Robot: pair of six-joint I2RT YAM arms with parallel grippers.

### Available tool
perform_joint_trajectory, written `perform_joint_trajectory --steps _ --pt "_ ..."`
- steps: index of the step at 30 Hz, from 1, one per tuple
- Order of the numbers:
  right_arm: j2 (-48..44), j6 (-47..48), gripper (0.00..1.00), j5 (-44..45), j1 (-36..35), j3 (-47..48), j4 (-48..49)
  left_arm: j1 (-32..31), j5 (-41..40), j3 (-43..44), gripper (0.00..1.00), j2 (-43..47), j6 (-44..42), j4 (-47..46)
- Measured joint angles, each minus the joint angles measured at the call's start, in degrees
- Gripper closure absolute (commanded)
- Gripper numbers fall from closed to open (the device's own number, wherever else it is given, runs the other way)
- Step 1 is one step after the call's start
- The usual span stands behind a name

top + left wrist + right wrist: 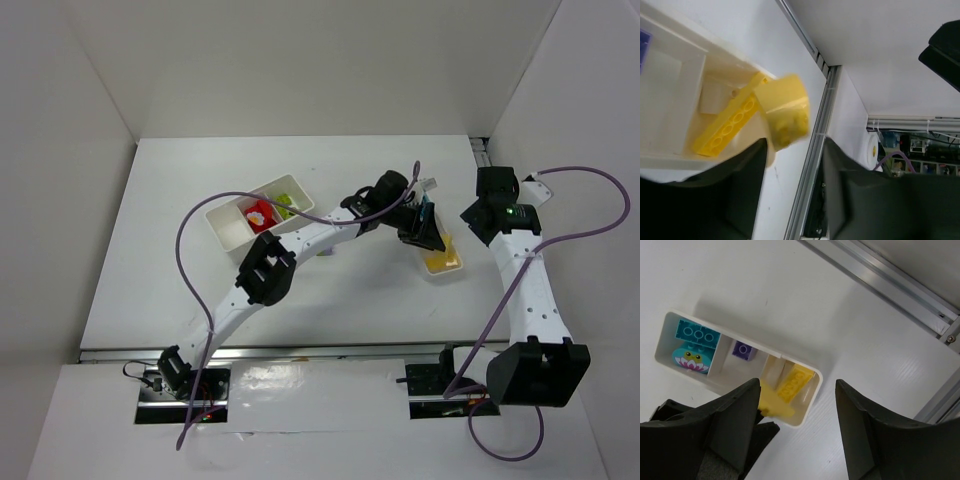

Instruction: Sort the legos into containers by color

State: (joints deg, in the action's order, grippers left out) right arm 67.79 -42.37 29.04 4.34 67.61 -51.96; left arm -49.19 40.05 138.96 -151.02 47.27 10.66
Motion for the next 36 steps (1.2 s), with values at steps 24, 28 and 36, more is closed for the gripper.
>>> perform_joint_trajectory --steps 24,28,36 --pt "1.4 9.9 0.31 -18.8 0.4 0.2 8.5 4.3 -25.5 -38.8 0.19 34.4 -17.0 20.3" --pt "4.9 12.6 0.32 -27.1 -2.3 0.2 12.9 9.8 -33.6 -46.6 0.19 41.9 -17.3 22.4" --pt "12.9 18.3 0.32 -29.9 -16.3 3.8 13.7 14.7 -39.6 -51.7 0.17 41.3 -18.2 24.9"
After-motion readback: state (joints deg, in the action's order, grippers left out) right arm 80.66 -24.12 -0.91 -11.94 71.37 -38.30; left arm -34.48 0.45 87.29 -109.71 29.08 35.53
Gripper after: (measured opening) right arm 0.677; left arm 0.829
